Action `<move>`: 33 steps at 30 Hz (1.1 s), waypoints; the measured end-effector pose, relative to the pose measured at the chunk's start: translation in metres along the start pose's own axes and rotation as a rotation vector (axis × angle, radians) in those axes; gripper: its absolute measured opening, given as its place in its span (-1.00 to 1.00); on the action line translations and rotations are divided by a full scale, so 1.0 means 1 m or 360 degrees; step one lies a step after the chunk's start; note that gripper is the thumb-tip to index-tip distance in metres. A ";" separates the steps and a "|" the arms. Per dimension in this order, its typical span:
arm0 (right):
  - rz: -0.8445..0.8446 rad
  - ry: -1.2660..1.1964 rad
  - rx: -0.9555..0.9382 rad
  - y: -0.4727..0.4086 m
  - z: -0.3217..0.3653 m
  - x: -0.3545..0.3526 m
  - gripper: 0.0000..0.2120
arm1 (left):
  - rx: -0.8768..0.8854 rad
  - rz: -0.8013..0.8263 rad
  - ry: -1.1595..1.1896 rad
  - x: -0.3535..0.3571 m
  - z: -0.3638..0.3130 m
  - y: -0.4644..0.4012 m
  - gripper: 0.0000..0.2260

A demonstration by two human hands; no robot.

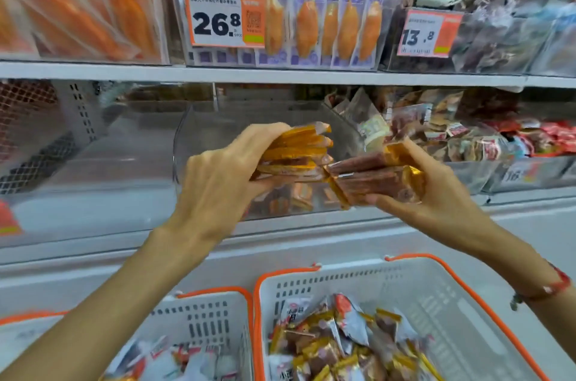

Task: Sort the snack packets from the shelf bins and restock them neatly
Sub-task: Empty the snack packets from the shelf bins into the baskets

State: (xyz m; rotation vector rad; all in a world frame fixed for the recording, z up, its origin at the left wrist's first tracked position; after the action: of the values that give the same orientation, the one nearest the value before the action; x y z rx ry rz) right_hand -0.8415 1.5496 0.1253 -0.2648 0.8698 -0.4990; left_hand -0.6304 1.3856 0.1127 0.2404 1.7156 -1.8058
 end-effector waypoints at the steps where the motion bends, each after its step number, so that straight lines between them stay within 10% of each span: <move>1: 0.0024 -0.0017 0.0046 0.012 0.000 0.000 -0.63 | 0.0000 0.0035 0.0015 -0.001 -0.011 0.007 -0.44; 13: 0.1134 0.0717 0.0641 0.050 -0.120 0.067 -0.45 | -0.0777 0.1474 0.0827 0.110 -0.075 0.117 -0.17; 21: 0.0420 0.0433 0.0010 -0.007 -0.050 0.064 -0.79 | -0.0391 0.0023 -0.0011 0.042 0.016 0.081 -0.66; 26: 0.0157 0.0311 -0.0248 -0.112 -0.003 0.089 -0.82 | -0.0616 0.0091 -0.0228 0.043 0.093 0.084 -0.49; 29: 0.0422 0.0218 -0.0079 -0.183 -0.002 0.125 -0.82 | -0.0719 0.0191 -0.0216 0.056 0.109 0.091 -0.44; 33: 0.1358 0.0343 0.0068 -0.225 0.005 0.183 -0.34 | -0.0713 0.0127 -0.0254 0.063 0.105 0.095 -0.49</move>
State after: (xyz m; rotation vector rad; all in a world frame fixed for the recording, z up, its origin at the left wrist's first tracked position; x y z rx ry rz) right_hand -0.8078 1.2626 0.1010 0.2115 1.0848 0.2559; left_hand -0.5985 1.2709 0.0141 -0.0243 1.9080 -1.3023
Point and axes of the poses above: each hand's wrist, its own y-axis away from the middle knuckle, its own x-axis out of the palm, z = x × y, the point moved 1 cm from there along -y, towards the middle knuckle, and after that the axes turned 10 degrees about x, right-handed, at the moved point
